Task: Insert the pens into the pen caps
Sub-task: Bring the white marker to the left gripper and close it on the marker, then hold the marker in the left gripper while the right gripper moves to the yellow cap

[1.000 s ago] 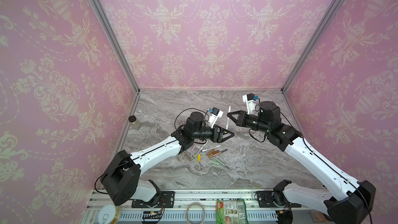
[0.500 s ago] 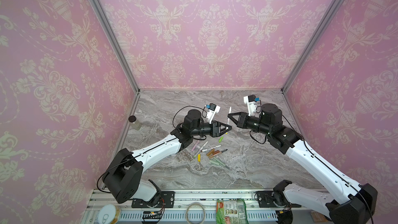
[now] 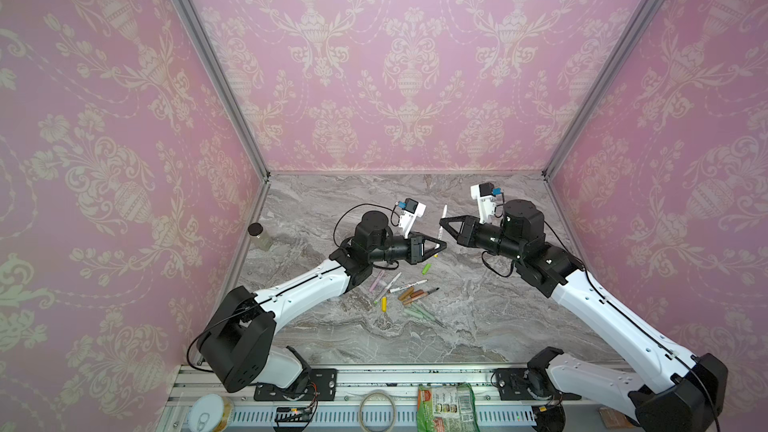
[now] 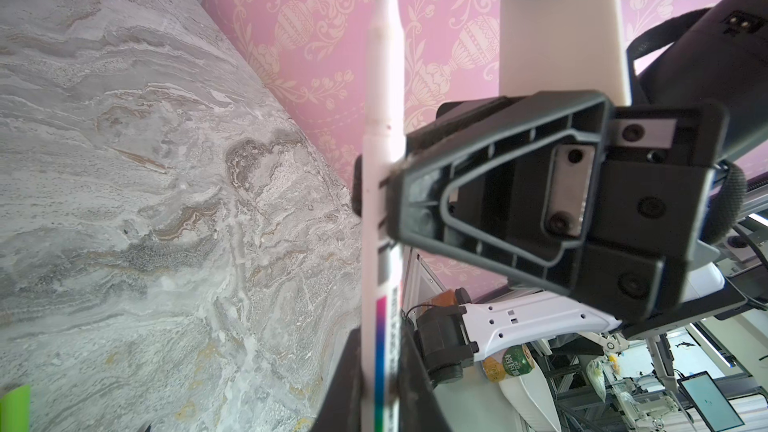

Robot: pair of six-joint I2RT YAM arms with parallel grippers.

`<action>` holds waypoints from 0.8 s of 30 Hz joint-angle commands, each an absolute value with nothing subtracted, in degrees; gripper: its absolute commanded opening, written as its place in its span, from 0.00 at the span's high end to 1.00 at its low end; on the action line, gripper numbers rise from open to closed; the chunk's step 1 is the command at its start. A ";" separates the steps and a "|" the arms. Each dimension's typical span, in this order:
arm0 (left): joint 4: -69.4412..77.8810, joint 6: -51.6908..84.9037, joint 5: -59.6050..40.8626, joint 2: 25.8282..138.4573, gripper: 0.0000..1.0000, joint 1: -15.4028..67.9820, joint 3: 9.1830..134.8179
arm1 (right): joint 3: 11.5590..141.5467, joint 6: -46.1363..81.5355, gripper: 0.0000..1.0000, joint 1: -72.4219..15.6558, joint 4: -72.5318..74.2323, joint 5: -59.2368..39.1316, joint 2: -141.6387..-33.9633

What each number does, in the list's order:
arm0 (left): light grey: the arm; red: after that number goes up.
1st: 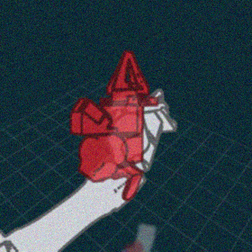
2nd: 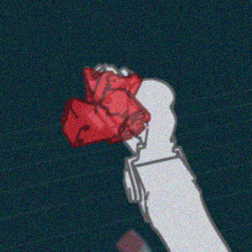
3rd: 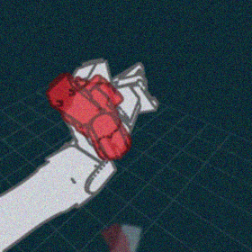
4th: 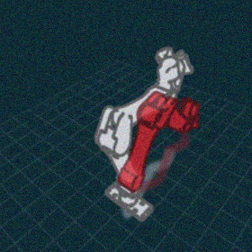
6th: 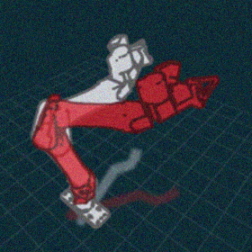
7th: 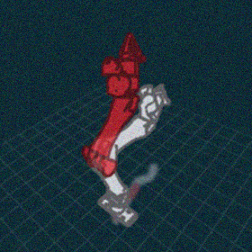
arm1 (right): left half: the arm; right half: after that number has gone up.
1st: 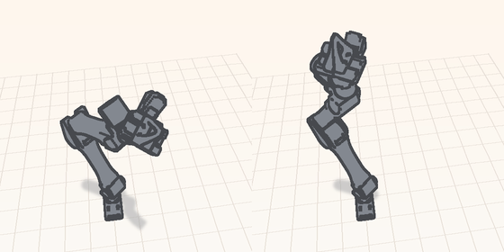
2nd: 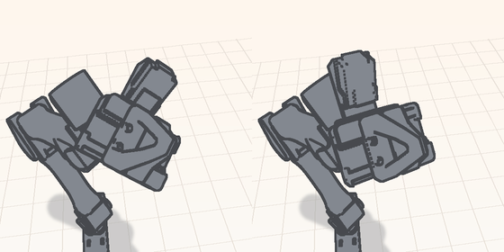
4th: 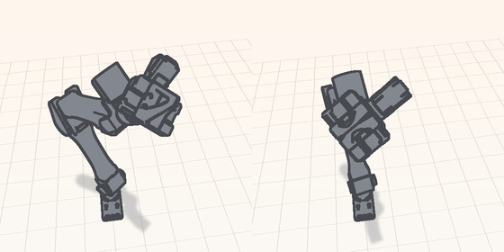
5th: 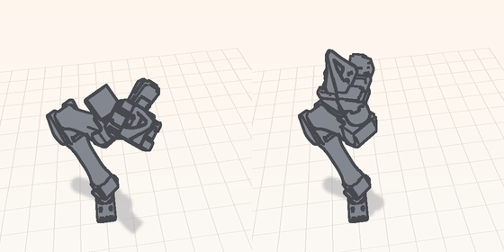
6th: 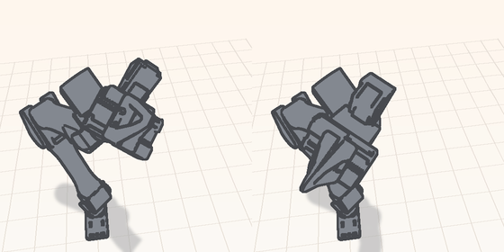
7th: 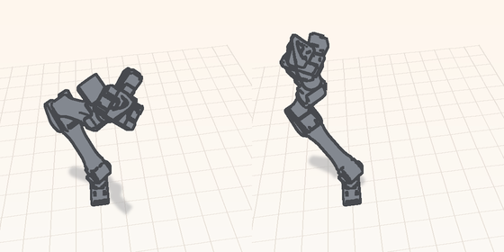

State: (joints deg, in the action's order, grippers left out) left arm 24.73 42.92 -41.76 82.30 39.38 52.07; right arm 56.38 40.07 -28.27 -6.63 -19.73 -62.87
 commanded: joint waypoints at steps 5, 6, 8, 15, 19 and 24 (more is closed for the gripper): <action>18.11 37.69 -30.93 75.46 0.90 35.09 48.34 | 58.99 37.16 0.50 -28.92 -9.08 -20.40 -63.50; 16.90 36.62 -29.25 74.14 0.90 34.51 47.43 | 59.62 36.94 0.44 -29.35 -10.19 -20.09 -63.70; 10.81 32.50 -24.54 70.26 0.91 33.02 46.01 | 61.96 35.67 0.37 -31.02 -14.87 -16.81 -64.56; -19.60 18.95 8.74 54.86 0.93 31.56 45.46 | 64.66 39.91 0.40 -38.56 -30.25 -4.55 -73.29; -27.74 17.56 19.24 47.24 0.93 30.68 44.40 | 65.29 40.34 0.41 -45.24 -32.32 -2.19 -79.73; -31.99 18.72 20.01 40.62 0.93 30.23 42.95 | 69.95 40.98 0.49 -52.47 -32.79 -3.48 -90.21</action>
